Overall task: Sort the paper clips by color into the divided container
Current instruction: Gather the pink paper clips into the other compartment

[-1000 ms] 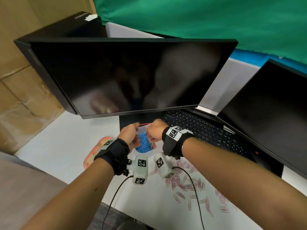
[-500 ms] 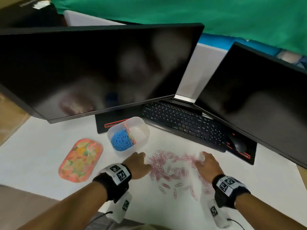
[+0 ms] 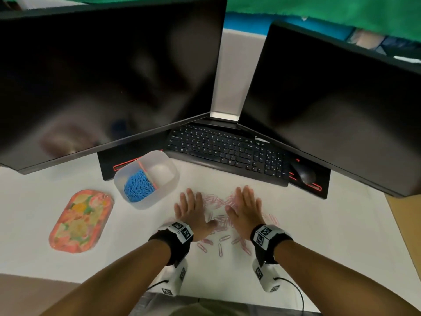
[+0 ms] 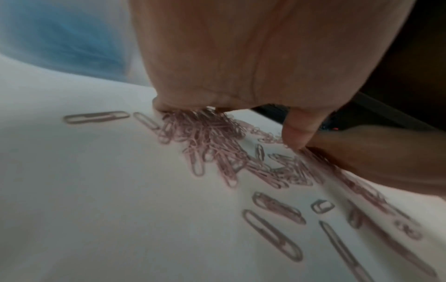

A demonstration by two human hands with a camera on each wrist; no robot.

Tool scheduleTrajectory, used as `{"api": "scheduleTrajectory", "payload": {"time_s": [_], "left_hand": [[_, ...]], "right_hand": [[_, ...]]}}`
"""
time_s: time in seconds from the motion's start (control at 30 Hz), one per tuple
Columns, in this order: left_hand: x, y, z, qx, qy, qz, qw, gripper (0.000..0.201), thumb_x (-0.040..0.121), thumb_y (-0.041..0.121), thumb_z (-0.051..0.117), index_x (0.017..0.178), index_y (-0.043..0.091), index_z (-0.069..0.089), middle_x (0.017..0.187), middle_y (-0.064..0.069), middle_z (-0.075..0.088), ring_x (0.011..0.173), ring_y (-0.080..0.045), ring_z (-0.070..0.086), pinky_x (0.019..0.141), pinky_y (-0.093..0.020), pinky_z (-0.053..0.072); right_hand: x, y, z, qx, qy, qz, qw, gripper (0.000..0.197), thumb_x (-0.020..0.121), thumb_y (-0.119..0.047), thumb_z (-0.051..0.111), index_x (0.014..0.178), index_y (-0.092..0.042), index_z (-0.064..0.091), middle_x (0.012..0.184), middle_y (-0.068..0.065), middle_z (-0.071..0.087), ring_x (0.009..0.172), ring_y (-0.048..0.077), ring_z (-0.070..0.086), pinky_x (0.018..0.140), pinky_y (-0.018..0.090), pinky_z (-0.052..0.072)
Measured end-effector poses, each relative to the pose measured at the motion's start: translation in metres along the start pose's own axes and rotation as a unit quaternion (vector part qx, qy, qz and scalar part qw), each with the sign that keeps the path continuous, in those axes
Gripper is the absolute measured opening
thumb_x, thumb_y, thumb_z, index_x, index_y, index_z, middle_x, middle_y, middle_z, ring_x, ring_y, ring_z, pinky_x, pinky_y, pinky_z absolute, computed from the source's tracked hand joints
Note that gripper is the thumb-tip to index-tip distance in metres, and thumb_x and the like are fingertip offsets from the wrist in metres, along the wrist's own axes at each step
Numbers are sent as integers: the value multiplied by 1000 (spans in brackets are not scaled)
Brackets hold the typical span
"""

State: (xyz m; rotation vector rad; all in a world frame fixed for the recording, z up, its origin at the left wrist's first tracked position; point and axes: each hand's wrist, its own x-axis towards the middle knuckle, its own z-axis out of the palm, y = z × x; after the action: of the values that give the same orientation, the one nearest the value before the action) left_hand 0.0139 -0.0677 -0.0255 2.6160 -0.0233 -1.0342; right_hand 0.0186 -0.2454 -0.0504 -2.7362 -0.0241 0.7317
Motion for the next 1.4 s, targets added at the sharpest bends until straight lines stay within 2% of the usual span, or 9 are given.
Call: {"api": "scheduleTrajectory", "payload": {"time_s": [0.3, 0.43, 0.53, 0.7, 0.9, 1.07, 1.13, 1.27, 1.4], "left_hand": [[-6, 9, -3, 95, -29, 214, 972, 79, 94, 40, 47, 152, 26, -6, 160, -5, -11, 148, -24, -10, 120, -39, 2], [-22, -23, -14, 84, 23, 106, 991, 78, 95, 44, 41, 152, 15, -4, 159, -16, -12, 147, -33, -11, 120, -46, 6], [-36, -56, -8, 64, 1, -2, 998, 91, 90, 53, 45, 150, 8, -6, 155, -26, -14, 145, -41, -10, 120, -48, 13], [-56, -50, 9, 49, -67, 22, 996, 103, 88, 51, 50, 148, 8, -21, 149, -17, -37, 139, -33, -32, 119, -43, -2], [-31, -17, 11, 80, -58, 102, 990, 105, 86, 40, 54, 146, 10, -27, 152, -15, -34, 141, -32, -29, 120, -45, -4], [-20, -6, -1, 94, -41, 189, 977, 97, 88, 32, 58, 151, 11, -13, 159, -15, -16, 147, -30, -12, 117, -34, 2], [-18, -10, -6, 88, 2, 179, 980, 102, 83, 36, 66, 152, 19, -6, 160, -12, -3, 147, -31, 6, 118, -40, 20], [-19, -15, -7, 118, 47, 112, 986, 114, 64, 59, 76, 149, 26, 6, 148, -9, 17, 130, -32, 34, 99, -45, 46], [-12, -1, 3, 98, 44, 126, 986, 102, 63, 50, 80, 143, 29, 20, 134, -8, 26, 112, -32, 50, 91, -43, 51]], "right_hand": [[-26, 16, -14, 88, -40, -113, 989, 64, 101, -36, 34, 152, -27, -3, 160, -6, -12, 146, 9, -11, 118, 29, 1], [-40, 59, -27, 74, 63, 24, 995, 70, 100, -37, 35, 152, -19, -7, 160, 4, -13, 147, 19, -13, 120, 38, 1], [-55, 81, -20, 60, 26, 135, 989, 75, 99, -41, 35, 151, -9, -9, 159, 13, -13, 147, 29, -11, 121, 45, 4], [-60, 57, 5, 73, -17, 102, 992, 78, 99, -39, 33, 148, -4, -17, 157, 14, -23, 145, 30, -20, 120, 42, -4], [-41, 6, 9, 66, -60, 21, 996, 79, 98, -33, 34, 147, -5, -21, 153, 13, -32, 142, 26, -28, 118, 38, -12], [-44, -6, -4, 102, -97, -74, 987, 77, 98, -18, 40, 150, -13, -17, 158, 8, -21, 146, 20, -17, 116, 27, -4], [-48, 2, -13, 123, -70, -69, 988, 81, 95, -19, 48, 152, -21, -10, 160, 4, -10, 148, 20, -4, 116, 29, 7], [-48, 21, -19, 9, -15, -14, 1000, 94, 81, -43, 65, 151, -26, 4, 151, 4, 21, 137, 24, 25, 109, 37, 36], [-41, 5, -16, 22, -19, -39, 999, 95, 75, -44, 73, 149, -28, 15, 138, 3, 29, 125, 23, 39, 99, 36, 46]]}}
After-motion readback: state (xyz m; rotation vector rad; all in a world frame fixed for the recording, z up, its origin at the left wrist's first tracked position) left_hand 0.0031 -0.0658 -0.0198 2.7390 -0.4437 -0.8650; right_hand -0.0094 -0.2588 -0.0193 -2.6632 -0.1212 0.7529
